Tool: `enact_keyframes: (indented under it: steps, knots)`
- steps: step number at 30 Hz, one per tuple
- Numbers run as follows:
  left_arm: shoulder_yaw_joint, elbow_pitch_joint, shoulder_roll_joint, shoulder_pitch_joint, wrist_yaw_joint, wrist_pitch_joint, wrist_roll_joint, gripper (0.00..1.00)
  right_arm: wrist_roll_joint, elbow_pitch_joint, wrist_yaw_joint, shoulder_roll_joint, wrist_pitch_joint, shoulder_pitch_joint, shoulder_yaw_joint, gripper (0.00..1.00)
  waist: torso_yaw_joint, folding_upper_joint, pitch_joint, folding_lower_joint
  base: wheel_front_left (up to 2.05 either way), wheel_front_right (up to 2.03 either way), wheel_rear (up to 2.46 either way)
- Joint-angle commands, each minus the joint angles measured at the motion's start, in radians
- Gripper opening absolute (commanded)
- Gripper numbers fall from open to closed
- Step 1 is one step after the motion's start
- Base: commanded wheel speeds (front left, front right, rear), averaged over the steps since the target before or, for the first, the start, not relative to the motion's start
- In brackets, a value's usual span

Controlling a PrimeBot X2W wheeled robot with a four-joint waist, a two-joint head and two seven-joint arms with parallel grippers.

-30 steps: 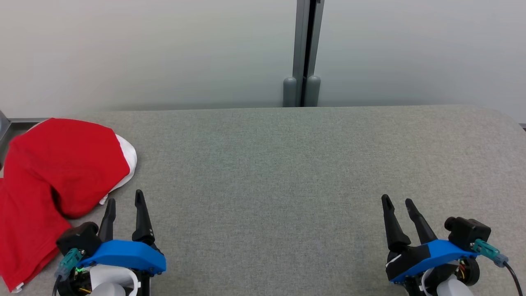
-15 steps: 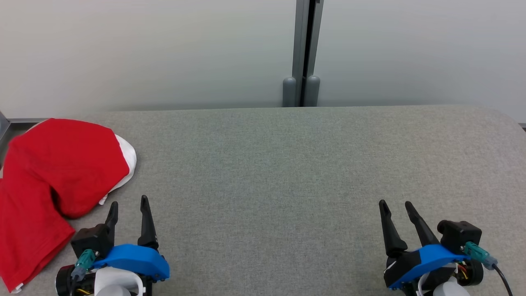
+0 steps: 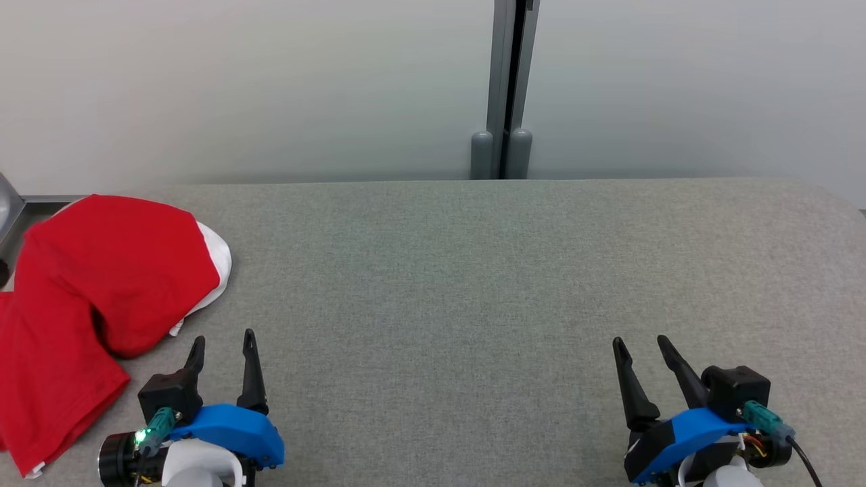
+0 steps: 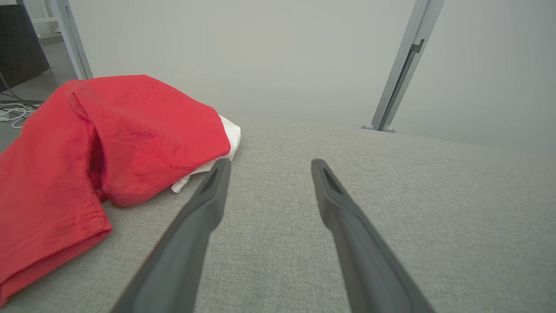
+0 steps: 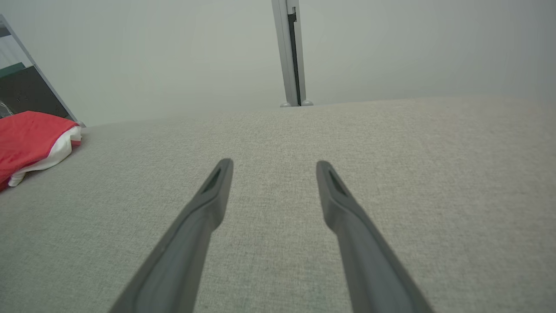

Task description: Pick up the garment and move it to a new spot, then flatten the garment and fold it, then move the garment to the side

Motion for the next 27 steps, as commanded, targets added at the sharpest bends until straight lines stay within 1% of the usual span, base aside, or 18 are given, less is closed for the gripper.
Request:
enact_keyframes:
  steps: [1, 9, 19, 27]
  knots:
    - [0.002, 0.002, 0.002, -0.021, 0.001, -0.007, 0.017, 1.00, -0.018, 0.002, 0.002, -0.008, -0.007, -0.020, 0.002, 1.00, 0.001, 0.0000, 0.000, 0.0000, 0.00, 0.00, 0.00]
    - [0.002, 0.034, 0.002, -0.033, 0.007, -0.021, 0.068, 1.00, -0.086, 0.021, 0.003, -0.008, -0.023, -0.021, -0.017, 1.00, 0.005, 0.0000, -0.002, 0.0000, 0.00, 0.00, 0.00]
    - [0.011, 0.038, 0.002, -0.030, 0.004, -0.021, 0.042, 1.00, -0.069, 0.032, 0.003, -0.008, -0.021, -0.003, -0.060, 1.00, 0.005, 0.0000, -0.003, 0.0000, 0.00, 0.00, 0.00]
    - [0.010, 0.046, 0.002, -0.040, 0.011, -0.021, 0.031, 1.00, -0.062, 0.047, 0.003, -0.008, -0.021, -0.009, -0.064, 1.00, 0.004, 0.0000, 0.000, 0.0000, 0.00, 0.00, 0.00]
